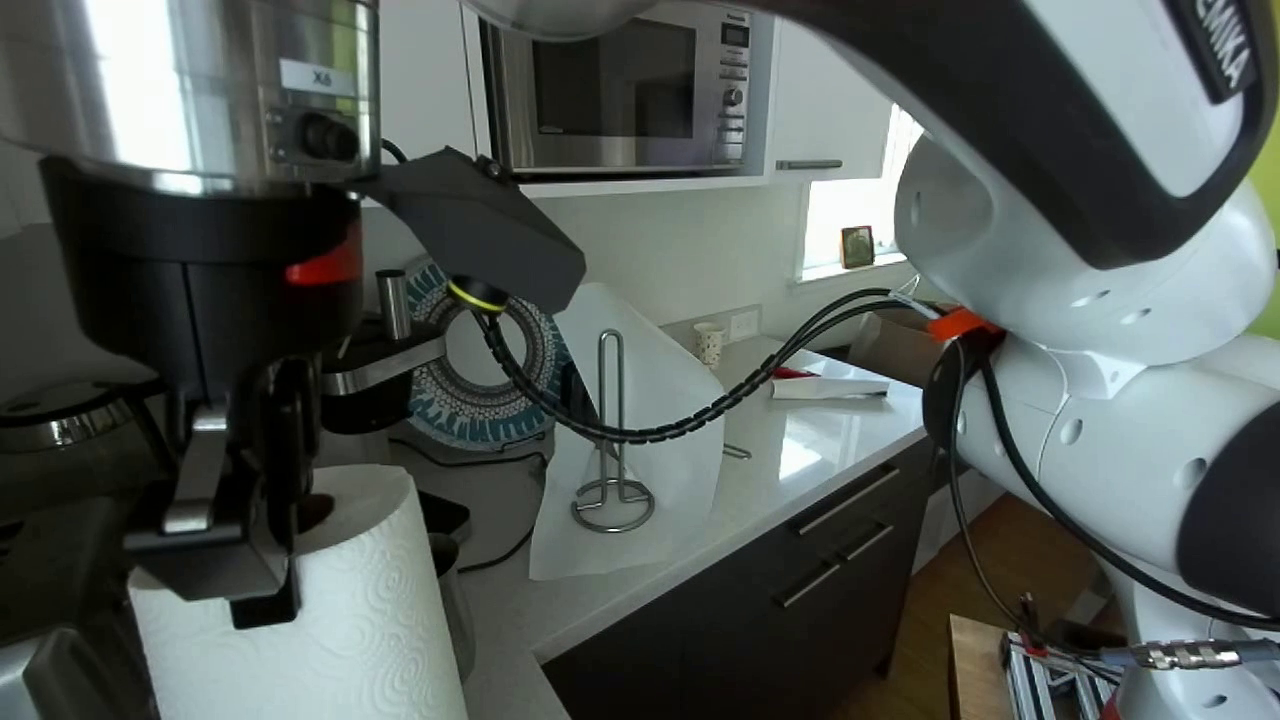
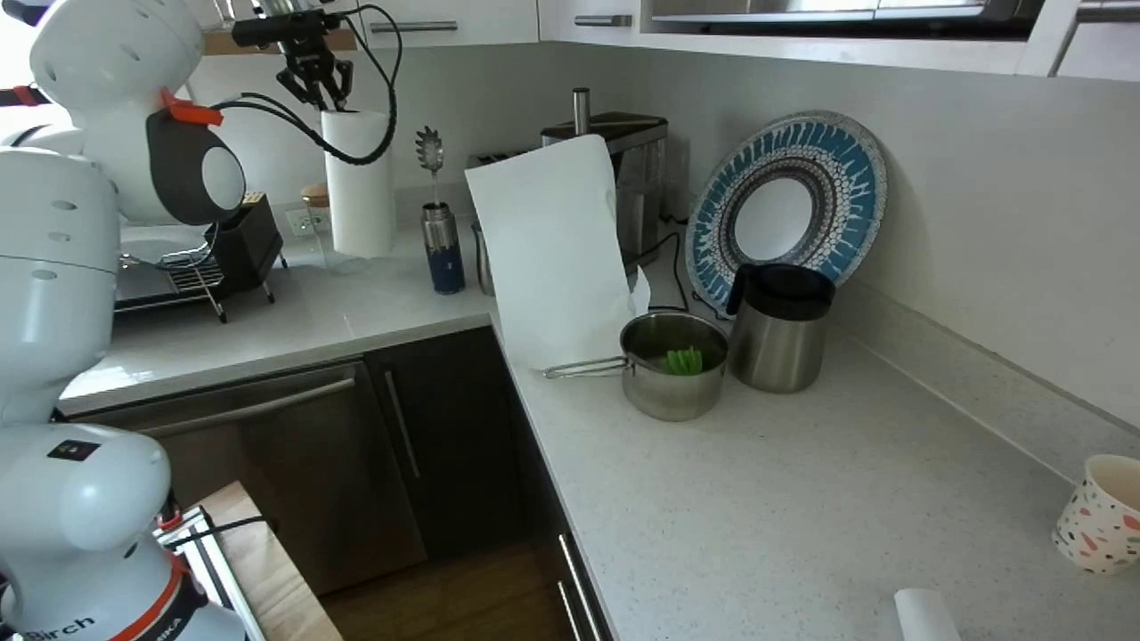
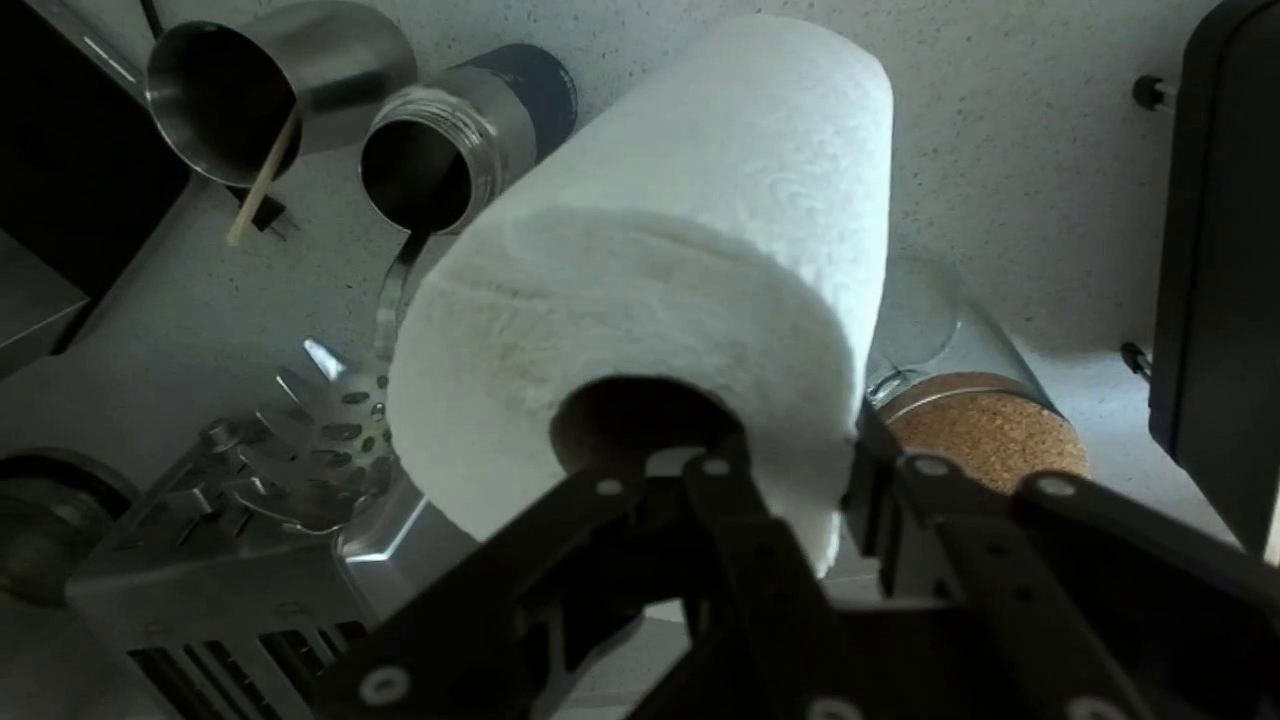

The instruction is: Move the kitchen paper roll to the left side of the kitchen counter

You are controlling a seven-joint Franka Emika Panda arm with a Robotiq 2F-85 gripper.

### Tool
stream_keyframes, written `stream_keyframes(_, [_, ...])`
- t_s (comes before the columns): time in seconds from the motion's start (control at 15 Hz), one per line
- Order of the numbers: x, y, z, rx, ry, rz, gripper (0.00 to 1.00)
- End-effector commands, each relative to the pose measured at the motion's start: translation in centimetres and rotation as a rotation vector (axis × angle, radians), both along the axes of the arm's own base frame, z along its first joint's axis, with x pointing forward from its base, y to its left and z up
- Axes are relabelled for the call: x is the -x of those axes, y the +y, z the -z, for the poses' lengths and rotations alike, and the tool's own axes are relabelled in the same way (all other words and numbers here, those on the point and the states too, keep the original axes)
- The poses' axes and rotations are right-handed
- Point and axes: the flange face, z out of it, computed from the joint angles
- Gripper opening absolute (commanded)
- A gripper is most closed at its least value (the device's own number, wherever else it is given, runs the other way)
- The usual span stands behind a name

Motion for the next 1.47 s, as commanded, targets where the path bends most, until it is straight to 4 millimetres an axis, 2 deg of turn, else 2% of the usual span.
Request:
stream_keyframes(0.0, [0.0, -0.1, -0.1, 0.000, 0.000, 0.000, 0.27])
stream_keyframes(0.07, [0.0, -0.1, -0.1, 0.000, 0.000, 0.000, 0.27])
stream_keyframes(0.13, [0.0, -0.1, -0.1, 0.000, 0.000, 0.000, 0.07])
stream_keyframes(0.27, [0.0, -0.7, -0.5, -0.006, 0.007, 0.025, 0.07])
stream_keyframes(0.47, [-0.1, -1.0, -1.3, -0.055, 0.012, -0.068, 0.07])
stream_keyframes(0.73, [-0.6, -1.4, -1.3, -0.110, 0.047, -0.107, 0.07])
stream_keyframes(1.07, [-2.3, -2.4, 1.0, -0.095, 0.111, -0.062, 0.07])
stream_keyframes(1.4, [-2.3, -2.2, 3.4, 0.003, 0.161, -0.014, 0.07])
